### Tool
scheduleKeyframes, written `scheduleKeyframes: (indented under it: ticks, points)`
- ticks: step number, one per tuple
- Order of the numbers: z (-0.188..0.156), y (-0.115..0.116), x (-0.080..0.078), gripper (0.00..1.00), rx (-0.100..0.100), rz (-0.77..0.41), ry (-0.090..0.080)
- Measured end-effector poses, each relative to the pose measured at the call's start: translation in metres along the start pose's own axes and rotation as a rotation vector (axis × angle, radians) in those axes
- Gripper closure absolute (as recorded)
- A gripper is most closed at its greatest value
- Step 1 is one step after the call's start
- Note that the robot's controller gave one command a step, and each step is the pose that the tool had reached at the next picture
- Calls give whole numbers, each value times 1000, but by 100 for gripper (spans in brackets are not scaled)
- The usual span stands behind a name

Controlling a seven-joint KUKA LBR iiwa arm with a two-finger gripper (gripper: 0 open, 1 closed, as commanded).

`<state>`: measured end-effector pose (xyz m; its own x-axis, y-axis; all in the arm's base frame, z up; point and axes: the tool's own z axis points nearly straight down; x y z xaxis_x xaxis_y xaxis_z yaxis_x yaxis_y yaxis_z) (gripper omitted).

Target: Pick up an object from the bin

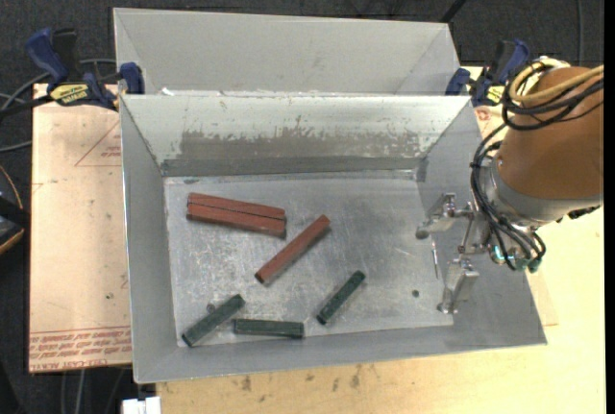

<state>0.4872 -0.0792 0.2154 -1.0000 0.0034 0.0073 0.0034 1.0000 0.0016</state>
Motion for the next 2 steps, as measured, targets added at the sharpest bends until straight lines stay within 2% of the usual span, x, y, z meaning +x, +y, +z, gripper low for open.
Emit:
scheduleKeyframes:
  ticks: [1,2]
  points:
    - [-4,0,-2,0,1,-3,-8]
    - [38,23,-33,0,3,-76,-14]
